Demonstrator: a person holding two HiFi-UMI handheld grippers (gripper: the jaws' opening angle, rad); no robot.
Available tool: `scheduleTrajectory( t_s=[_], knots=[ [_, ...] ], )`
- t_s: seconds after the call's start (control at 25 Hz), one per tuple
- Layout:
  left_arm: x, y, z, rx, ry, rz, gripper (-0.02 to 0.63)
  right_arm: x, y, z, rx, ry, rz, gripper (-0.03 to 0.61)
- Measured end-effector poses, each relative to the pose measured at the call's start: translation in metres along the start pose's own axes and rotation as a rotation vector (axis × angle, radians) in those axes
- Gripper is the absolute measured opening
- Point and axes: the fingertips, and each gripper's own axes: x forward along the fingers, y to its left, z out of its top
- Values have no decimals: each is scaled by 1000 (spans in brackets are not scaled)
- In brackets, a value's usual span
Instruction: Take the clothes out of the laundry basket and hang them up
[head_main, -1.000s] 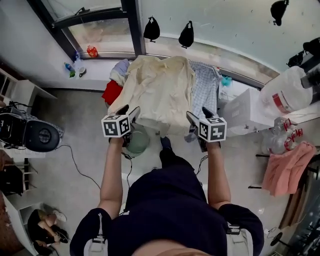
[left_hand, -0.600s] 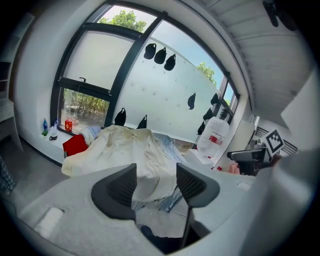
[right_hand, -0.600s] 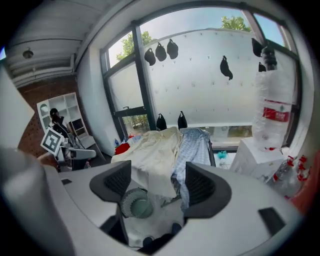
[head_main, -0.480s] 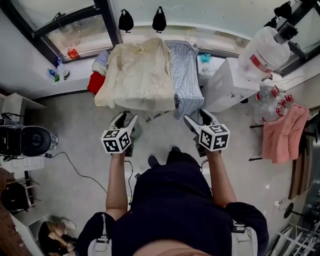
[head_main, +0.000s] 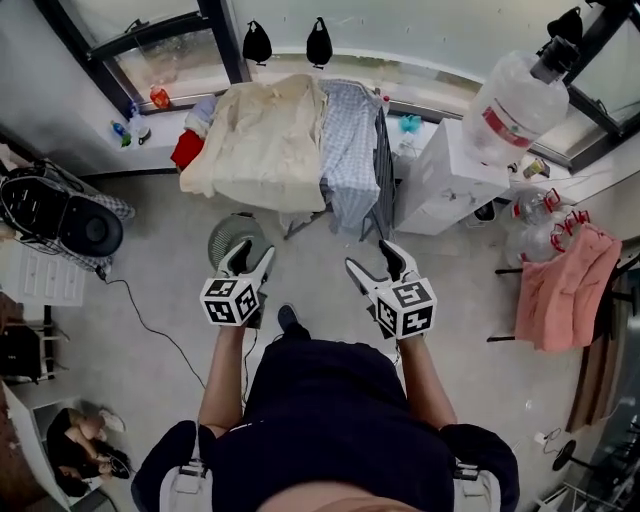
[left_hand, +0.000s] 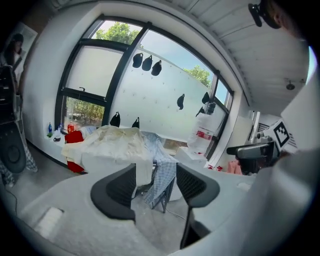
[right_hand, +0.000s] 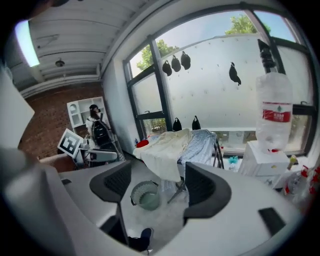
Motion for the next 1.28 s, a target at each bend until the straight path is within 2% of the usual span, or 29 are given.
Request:
scheduleTrajectory(
  t_s=[0.16,0.28,0.44,0.6,0.76,1.04,1.08,1.16,1.28],
  knots=[
    [-18,-50,-3,46,-35,53,247,-39,1,-12,-89,-9,54,337],
    [-35,-87,-12,39,-55,74,247,-57,-11,-24,-154,-3,68,337],
    [-60,-118,-25,56,-60,125,247,-76,-23,-30,-136,-17,92,337],
    [-88,-123,-28,64,-100,177,247,-89,-27,-35,-116,-39,84,337],
    [-114,-125,-39,52,-132,208,247,-100,-41,-48,-86,-39,32,337],
    [-153,-115,-52,53,-142,197,245,-110,-8,-48,-73,-85,29,337],
    [-159,-112,-55,55,-139,196,229,-111,0,-48,-72,-94,33,337],
    [-170,-108,-60,36,-131,171,27,-113,17,-49,-82,-102,45,337],
    [-184,-108,-59,34,-143,141,23,-115,37,-52,-89,-110,54,337]
  ],
)
